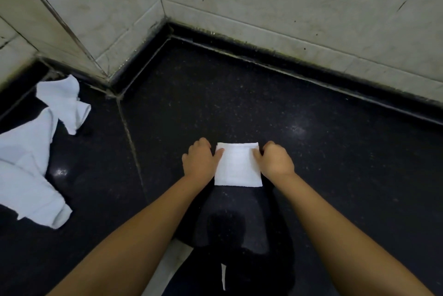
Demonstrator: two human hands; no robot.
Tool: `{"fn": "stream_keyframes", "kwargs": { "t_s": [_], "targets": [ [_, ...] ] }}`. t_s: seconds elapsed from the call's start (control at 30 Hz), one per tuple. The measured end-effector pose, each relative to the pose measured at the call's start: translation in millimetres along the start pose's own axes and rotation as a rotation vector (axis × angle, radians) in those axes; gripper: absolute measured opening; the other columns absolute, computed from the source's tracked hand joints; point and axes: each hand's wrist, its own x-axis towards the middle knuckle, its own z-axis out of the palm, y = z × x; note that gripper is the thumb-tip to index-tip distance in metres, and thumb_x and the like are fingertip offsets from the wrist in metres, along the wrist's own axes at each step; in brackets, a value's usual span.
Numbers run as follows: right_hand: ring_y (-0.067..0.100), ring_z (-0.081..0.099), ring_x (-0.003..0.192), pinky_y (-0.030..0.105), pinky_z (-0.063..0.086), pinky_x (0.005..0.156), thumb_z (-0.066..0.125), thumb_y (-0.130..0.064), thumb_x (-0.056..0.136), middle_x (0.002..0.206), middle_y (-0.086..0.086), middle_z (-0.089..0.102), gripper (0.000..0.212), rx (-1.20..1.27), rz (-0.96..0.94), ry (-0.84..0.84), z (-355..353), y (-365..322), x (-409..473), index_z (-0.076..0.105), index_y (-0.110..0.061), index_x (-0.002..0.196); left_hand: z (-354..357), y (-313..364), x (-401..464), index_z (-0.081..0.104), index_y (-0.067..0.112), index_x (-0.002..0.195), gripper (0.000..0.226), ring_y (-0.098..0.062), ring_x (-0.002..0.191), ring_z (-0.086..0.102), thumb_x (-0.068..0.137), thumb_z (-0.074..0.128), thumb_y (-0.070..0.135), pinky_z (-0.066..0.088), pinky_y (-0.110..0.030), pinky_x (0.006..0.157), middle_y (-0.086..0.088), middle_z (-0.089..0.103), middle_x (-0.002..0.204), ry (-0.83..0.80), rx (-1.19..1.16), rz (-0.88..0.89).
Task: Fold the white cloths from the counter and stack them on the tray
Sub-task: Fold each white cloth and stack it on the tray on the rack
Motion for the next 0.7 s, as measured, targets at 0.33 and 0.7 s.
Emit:
{"fn": "stream_keyframes", "kwargs": {
  "t_s": [0.33, 0.7],
  "targets": [
    [0.027, 0.055, 0.110, 0.038, 0.040, 0.096, 0.044, -0.023, 0.093, 0.120, 0.009, 0.056, 0.031, -0.162, 0.050, -0.056, 10.0, -15.8, -17.4, 0.055, -0.011, 0.119, 5.2, 30.7, -16.9, 0.050, 0.009, 0.126, 0.037, -0.027, 0.124, 0.041, 0.093, 0.049, 0.025, 0.034, -0.040, 0.102, -0.011, 0.043, 0.134, -0.147, 0.053, -0.198],
    [0.021, 0.062, 0.072, 0.032, 0.052, 0.064, 0.055, 0.002, 0.088, 0.087, 0.011, 0.065, 0.013, 0.991, 0.094, -0.218, -51.1, 14.6, -59.3, 0.060, -0.006, 0.079, -30.3, 45.9, -61.3, 0.046, -0.002, 0.132, 0.052, -0.029, 0.105, 0.060, 0.085, 0.065, 0.009, 0.053, -0.040, 0.087, -0.016, 0.055, 0.130, -0.207, -0.919, -0.283]
  ]
}}
